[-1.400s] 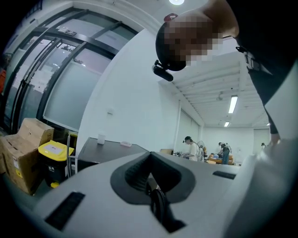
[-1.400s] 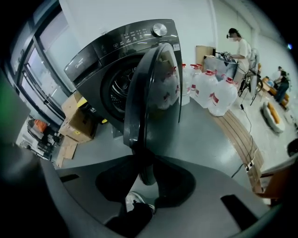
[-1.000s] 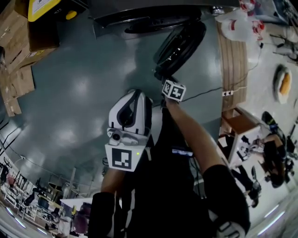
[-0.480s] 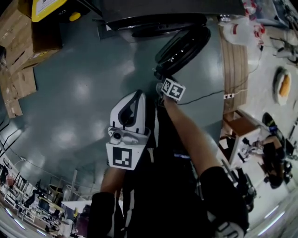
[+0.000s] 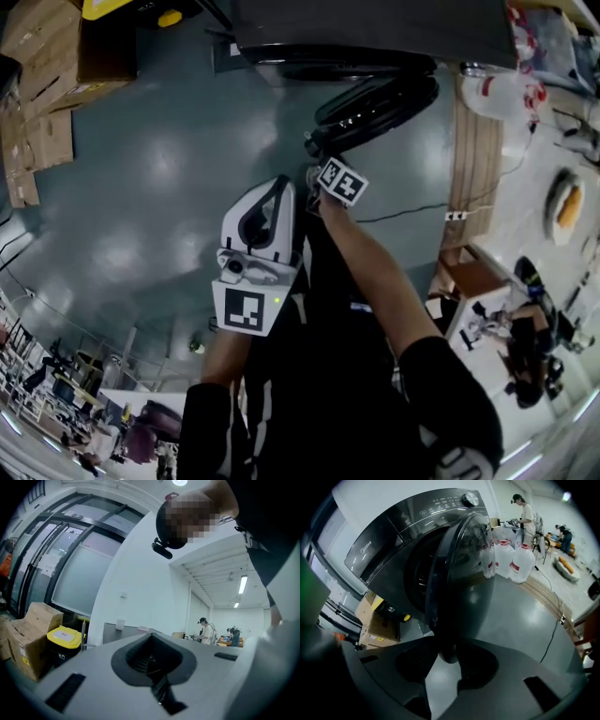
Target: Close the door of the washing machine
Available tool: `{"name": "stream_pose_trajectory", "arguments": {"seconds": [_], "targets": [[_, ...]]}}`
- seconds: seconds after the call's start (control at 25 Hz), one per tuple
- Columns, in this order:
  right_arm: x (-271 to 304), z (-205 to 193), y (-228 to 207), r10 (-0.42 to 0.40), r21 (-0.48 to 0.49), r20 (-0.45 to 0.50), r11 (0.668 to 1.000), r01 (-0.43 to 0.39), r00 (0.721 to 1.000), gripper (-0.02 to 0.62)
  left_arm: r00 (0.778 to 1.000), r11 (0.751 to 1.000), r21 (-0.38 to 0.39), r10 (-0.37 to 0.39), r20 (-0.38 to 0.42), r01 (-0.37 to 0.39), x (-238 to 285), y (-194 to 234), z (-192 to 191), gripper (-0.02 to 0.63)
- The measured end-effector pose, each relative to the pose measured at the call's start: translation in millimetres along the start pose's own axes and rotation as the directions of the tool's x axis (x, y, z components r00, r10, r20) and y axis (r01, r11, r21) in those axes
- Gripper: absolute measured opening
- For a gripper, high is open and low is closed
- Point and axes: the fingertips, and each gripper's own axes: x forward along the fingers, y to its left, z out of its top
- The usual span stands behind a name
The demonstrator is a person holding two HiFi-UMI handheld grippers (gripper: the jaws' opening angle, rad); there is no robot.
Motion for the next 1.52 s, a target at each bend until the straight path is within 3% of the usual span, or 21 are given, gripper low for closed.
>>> {"name": "stream_pose_trajectory", "arguments": {"seconds": [0.28, 0.6, 0.8, 1.0, 1.28, 1.52], "targets": [[12.1, 8.6, 33.7, 0.067, -0.031, -0.036, 0.997, -0.068, 0.997, 0.126, 1.0, 0.998, 0.057, 0.019, -0.001, -0.019, 9.5, 14.0, 1.4, 0.003], [27.9, 16.2, 63.7, 0.063, -0.03, -0.025, 0.998, -0.064, 0.998, 0.124, 0.991, 0.991, 0.034, -0.128, -0.039, 0.129, 23.1, 44.8, -5.1, 0.003], [26.7, 19.3, 65.0, 0.045, 0.028, 0.021, 0.999, -0.045, 0.999, 0.124, 0.955, 0.958, -0.002, -0.285, -0.083, 0.286, 27.9, 55.1, -13.0, 0.003], [28.8, 22.4, 70.5, 0.032, 0.075, 0.064, 0.996, -0.037, 0.997, 0.123, 0.916, 0.922, -0.005, -0.386, -0.111, 0.388, 40.1, 66.9, -19.4, 0.003], [31.7, 29.2, 77.3, 0.023, 0.111, 0.12, 0.993, -0.037, 0.992, 0.123, 0.875, 0.882, -0.01, -0.469, -0.122, 0.472, 50.9, 67.8, -26.1, 0.003], [36.4, 40.2, 87.4, 0.022, 0.135, 0.169, 0.99, -0.045, 0.985, 0.124, 0.859, 0.866, -0.008, -0.496, -0.13, 0.499, 53.7, 72.6, -31.6, 0.003]]}}
